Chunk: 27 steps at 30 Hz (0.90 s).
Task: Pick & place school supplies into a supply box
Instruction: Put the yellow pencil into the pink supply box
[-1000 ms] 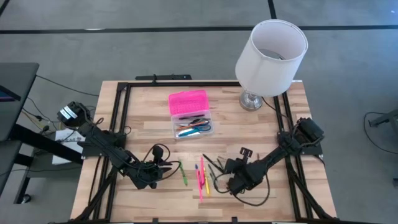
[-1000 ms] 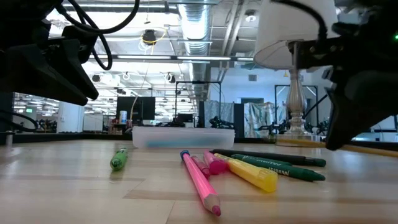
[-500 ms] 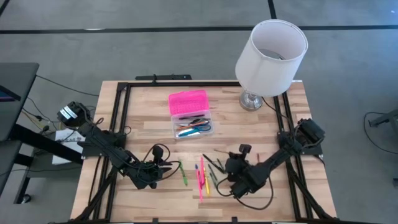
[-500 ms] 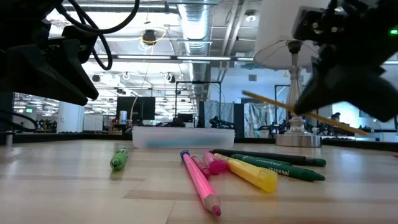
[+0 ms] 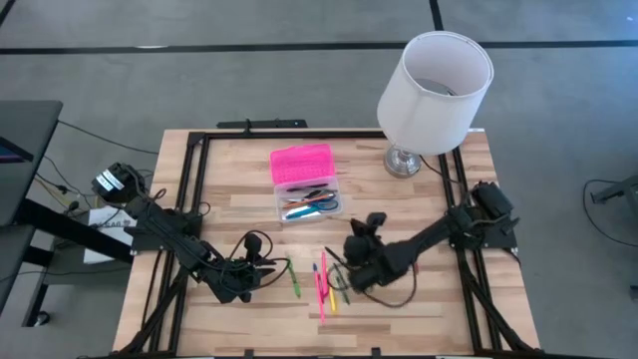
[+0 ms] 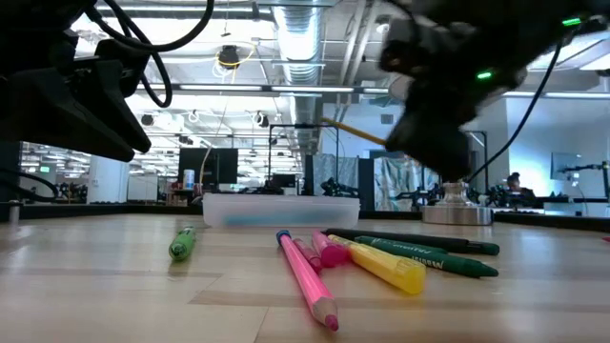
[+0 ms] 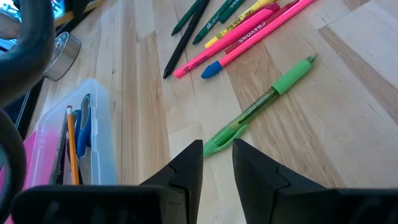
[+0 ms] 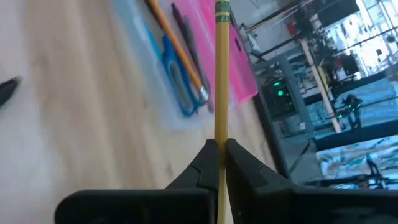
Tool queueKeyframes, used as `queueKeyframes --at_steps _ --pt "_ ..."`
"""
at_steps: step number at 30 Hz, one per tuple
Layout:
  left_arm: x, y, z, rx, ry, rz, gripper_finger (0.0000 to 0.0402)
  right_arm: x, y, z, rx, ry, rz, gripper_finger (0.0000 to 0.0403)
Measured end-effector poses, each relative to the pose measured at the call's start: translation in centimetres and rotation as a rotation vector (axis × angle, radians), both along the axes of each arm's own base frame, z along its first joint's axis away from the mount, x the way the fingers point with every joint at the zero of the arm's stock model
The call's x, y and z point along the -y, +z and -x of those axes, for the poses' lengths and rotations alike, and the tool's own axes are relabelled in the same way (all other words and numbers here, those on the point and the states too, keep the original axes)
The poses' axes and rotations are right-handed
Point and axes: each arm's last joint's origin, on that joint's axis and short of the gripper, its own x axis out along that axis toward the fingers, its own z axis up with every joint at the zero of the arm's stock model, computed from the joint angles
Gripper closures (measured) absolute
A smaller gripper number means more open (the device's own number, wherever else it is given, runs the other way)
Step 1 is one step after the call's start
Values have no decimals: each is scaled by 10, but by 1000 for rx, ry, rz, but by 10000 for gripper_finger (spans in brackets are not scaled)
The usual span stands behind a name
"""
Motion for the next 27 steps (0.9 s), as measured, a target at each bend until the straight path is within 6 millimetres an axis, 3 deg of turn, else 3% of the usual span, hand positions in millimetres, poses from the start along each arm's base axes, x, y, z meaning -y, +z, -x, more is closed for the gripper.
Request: queueKeyframes --at_steps 11,18,27 --pt "-3 -5 7 -45 44 -47 319 51 17 -58 48 100 23 403" --pt "-6 -8 20 -42 138 -115 319 76 24 -74 130 163 -64 403" --pt "-8 -1 28 -17 181 -82 319 96 27 -82 195 202 -163 403"
